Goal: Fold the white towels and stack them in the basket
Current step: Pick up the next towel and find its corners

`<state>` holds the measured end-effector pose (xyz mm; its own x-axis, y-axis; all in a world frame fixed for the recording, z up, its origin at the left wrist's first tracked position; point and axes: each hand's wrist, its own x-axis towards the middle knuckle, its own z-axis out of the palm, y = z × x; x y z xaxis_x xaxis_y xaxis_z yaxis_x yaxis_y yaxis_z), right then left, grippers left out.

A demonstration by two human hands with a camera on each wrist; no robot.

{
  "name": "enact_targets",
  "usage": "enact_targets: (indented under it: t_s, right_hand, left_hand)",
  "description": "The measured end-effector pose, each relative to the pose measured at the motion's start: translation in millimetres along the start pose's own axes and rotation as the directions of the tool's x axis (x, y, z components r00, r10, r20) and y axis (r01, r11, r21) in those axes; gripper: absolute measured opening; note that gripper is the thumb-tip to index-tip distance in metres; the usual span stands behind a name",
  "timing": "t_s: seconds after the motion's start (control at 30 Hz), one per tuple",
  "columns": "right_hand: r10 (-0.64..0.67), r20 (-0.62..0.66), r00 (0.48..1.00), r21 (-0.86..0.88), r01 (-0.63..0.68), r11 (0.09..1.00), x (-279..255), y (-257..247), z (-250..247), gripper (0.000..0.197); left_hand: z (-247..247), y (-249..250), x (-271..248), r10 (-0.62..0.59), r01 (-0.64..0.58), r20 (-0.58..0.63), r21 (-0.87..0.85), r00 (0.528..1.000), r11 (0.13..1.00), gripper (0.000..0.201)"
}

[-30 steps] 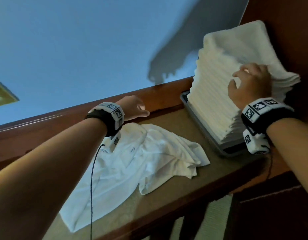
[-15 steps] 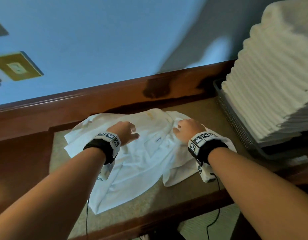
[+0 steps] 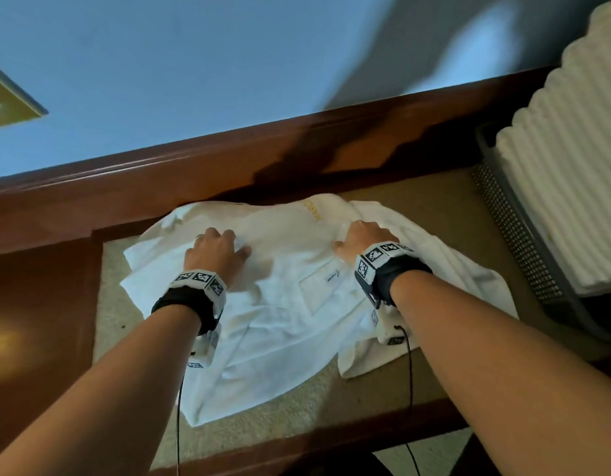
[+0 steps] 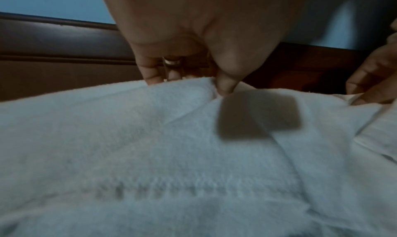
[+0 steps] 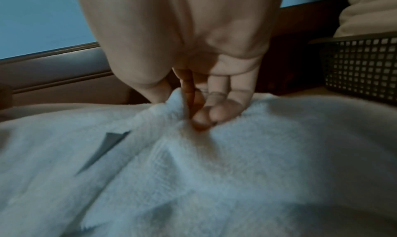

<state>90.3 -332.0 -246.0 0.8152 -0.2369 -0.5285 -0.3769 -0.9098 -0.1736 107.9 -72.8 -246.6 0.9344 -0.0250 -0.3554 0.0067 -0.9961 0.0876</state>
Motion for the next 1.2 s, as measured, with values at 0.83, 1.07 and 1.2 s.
enact_targets:
  t_s: [0.83,1.07,1.2]
  right_hand:
    - [-0.704,-0.342,0.622,0.068,0.764,0.642,-309.2,-288.7,-47.8,0.033]
    - [-0.849,-0.302,0.434,-0.194,0.844,0.5,-416.4,-360.9,-53.3,0.025]
    - [-0.842,-0.32,0.435,-0.258,0.815,0.519,-424.5,-356.8,-67.0,0.012]
  left_hand:
    - [-140.0,-278.8,-213.8,0.145,-0.232,-0.268,-0.331,0.952,0.915,0.014]
    - [-208.7,-293.8,-283.8,0.388,-0.47,-0.281,-0.66,0.878,0.586,0.02]
    - [-220.6,-310.0,-289.4,0.409,-0.551,-0.384,-0.694,0.828,0.463,0.022]
